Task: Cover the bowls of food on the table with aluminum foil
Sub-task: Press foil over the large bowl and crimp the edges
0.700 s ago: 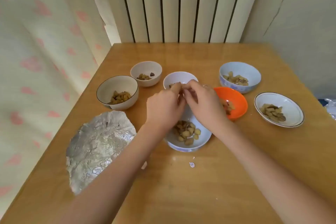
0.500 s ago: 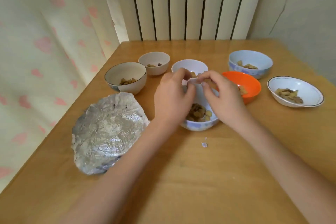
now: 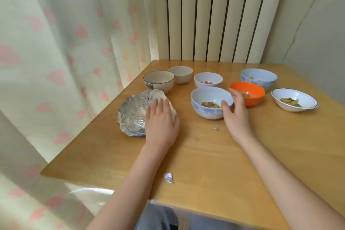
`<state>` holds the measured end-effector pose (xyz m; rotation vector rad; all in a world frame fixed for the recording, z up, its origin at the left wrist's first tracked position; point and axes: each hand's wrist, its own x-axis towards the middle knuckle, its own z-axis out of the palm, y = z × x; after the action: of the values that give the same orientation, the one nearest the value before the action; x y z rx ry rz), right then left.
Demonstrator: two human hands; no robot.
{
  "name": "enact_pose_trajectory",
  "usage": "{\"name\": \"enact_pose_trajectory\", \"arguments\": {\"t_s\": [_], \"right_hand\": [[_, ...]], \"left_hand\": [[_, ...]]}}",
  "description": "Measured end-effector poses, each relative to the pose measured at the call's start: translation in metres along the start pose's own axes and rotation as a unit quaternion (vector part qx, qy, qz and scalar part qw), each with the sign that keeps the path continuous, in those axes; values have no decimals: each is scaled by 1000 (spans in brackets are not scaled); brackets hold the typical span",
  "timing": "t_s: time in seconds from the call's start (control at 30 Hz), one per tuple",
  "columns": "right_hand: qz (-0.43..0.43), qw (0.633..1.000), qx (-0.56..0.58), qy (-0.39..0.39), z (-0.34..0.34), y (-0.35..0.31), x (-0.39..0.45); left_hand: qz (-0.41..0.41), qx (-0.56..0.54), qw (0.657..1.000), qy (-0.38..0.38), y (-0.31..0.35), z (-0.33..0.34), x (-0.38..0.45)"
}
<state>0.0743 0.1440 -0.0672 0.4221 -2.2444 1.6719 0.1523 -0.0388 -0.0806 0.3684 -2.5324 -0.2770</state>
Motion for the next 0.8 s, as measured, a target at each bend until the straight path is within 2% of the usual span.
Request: {"name": "enact_pose_trajectory", "arguments": {"t_s": [0.07, 0.1, 0.2, 0.33, 0.47, 0.63, 0.8], "right_hand": [[21, 1000, 9, 1, 2, -5, -1], [35, 999, 22, 10, 4, -6, -1], [82, 995, 35, 32, 6, -4, 3], [118, 993, 0, 11, 7, 2, 10], [143, 990, 6, 7, 8, 1, 16], [153, 988, -12, 28, -5, -3, 15], [112, 991, -33, -63, -28, -25, -1]], "left_hand": [[-53, 15, 993, -100, -7, 4, -3], [-58, 25, 992, -111, -7, 6, -2], [-45, 38, 993, -104, -2, 5, -2], [-53, -2, 996, -69, -5, -4, -3], [-91, -60, 994, 6, -6, -11, 0], [-62, -104, 982, 145, -12, -15, 4], [-106, -187, 915, 341, -12, -32, 1]]}}
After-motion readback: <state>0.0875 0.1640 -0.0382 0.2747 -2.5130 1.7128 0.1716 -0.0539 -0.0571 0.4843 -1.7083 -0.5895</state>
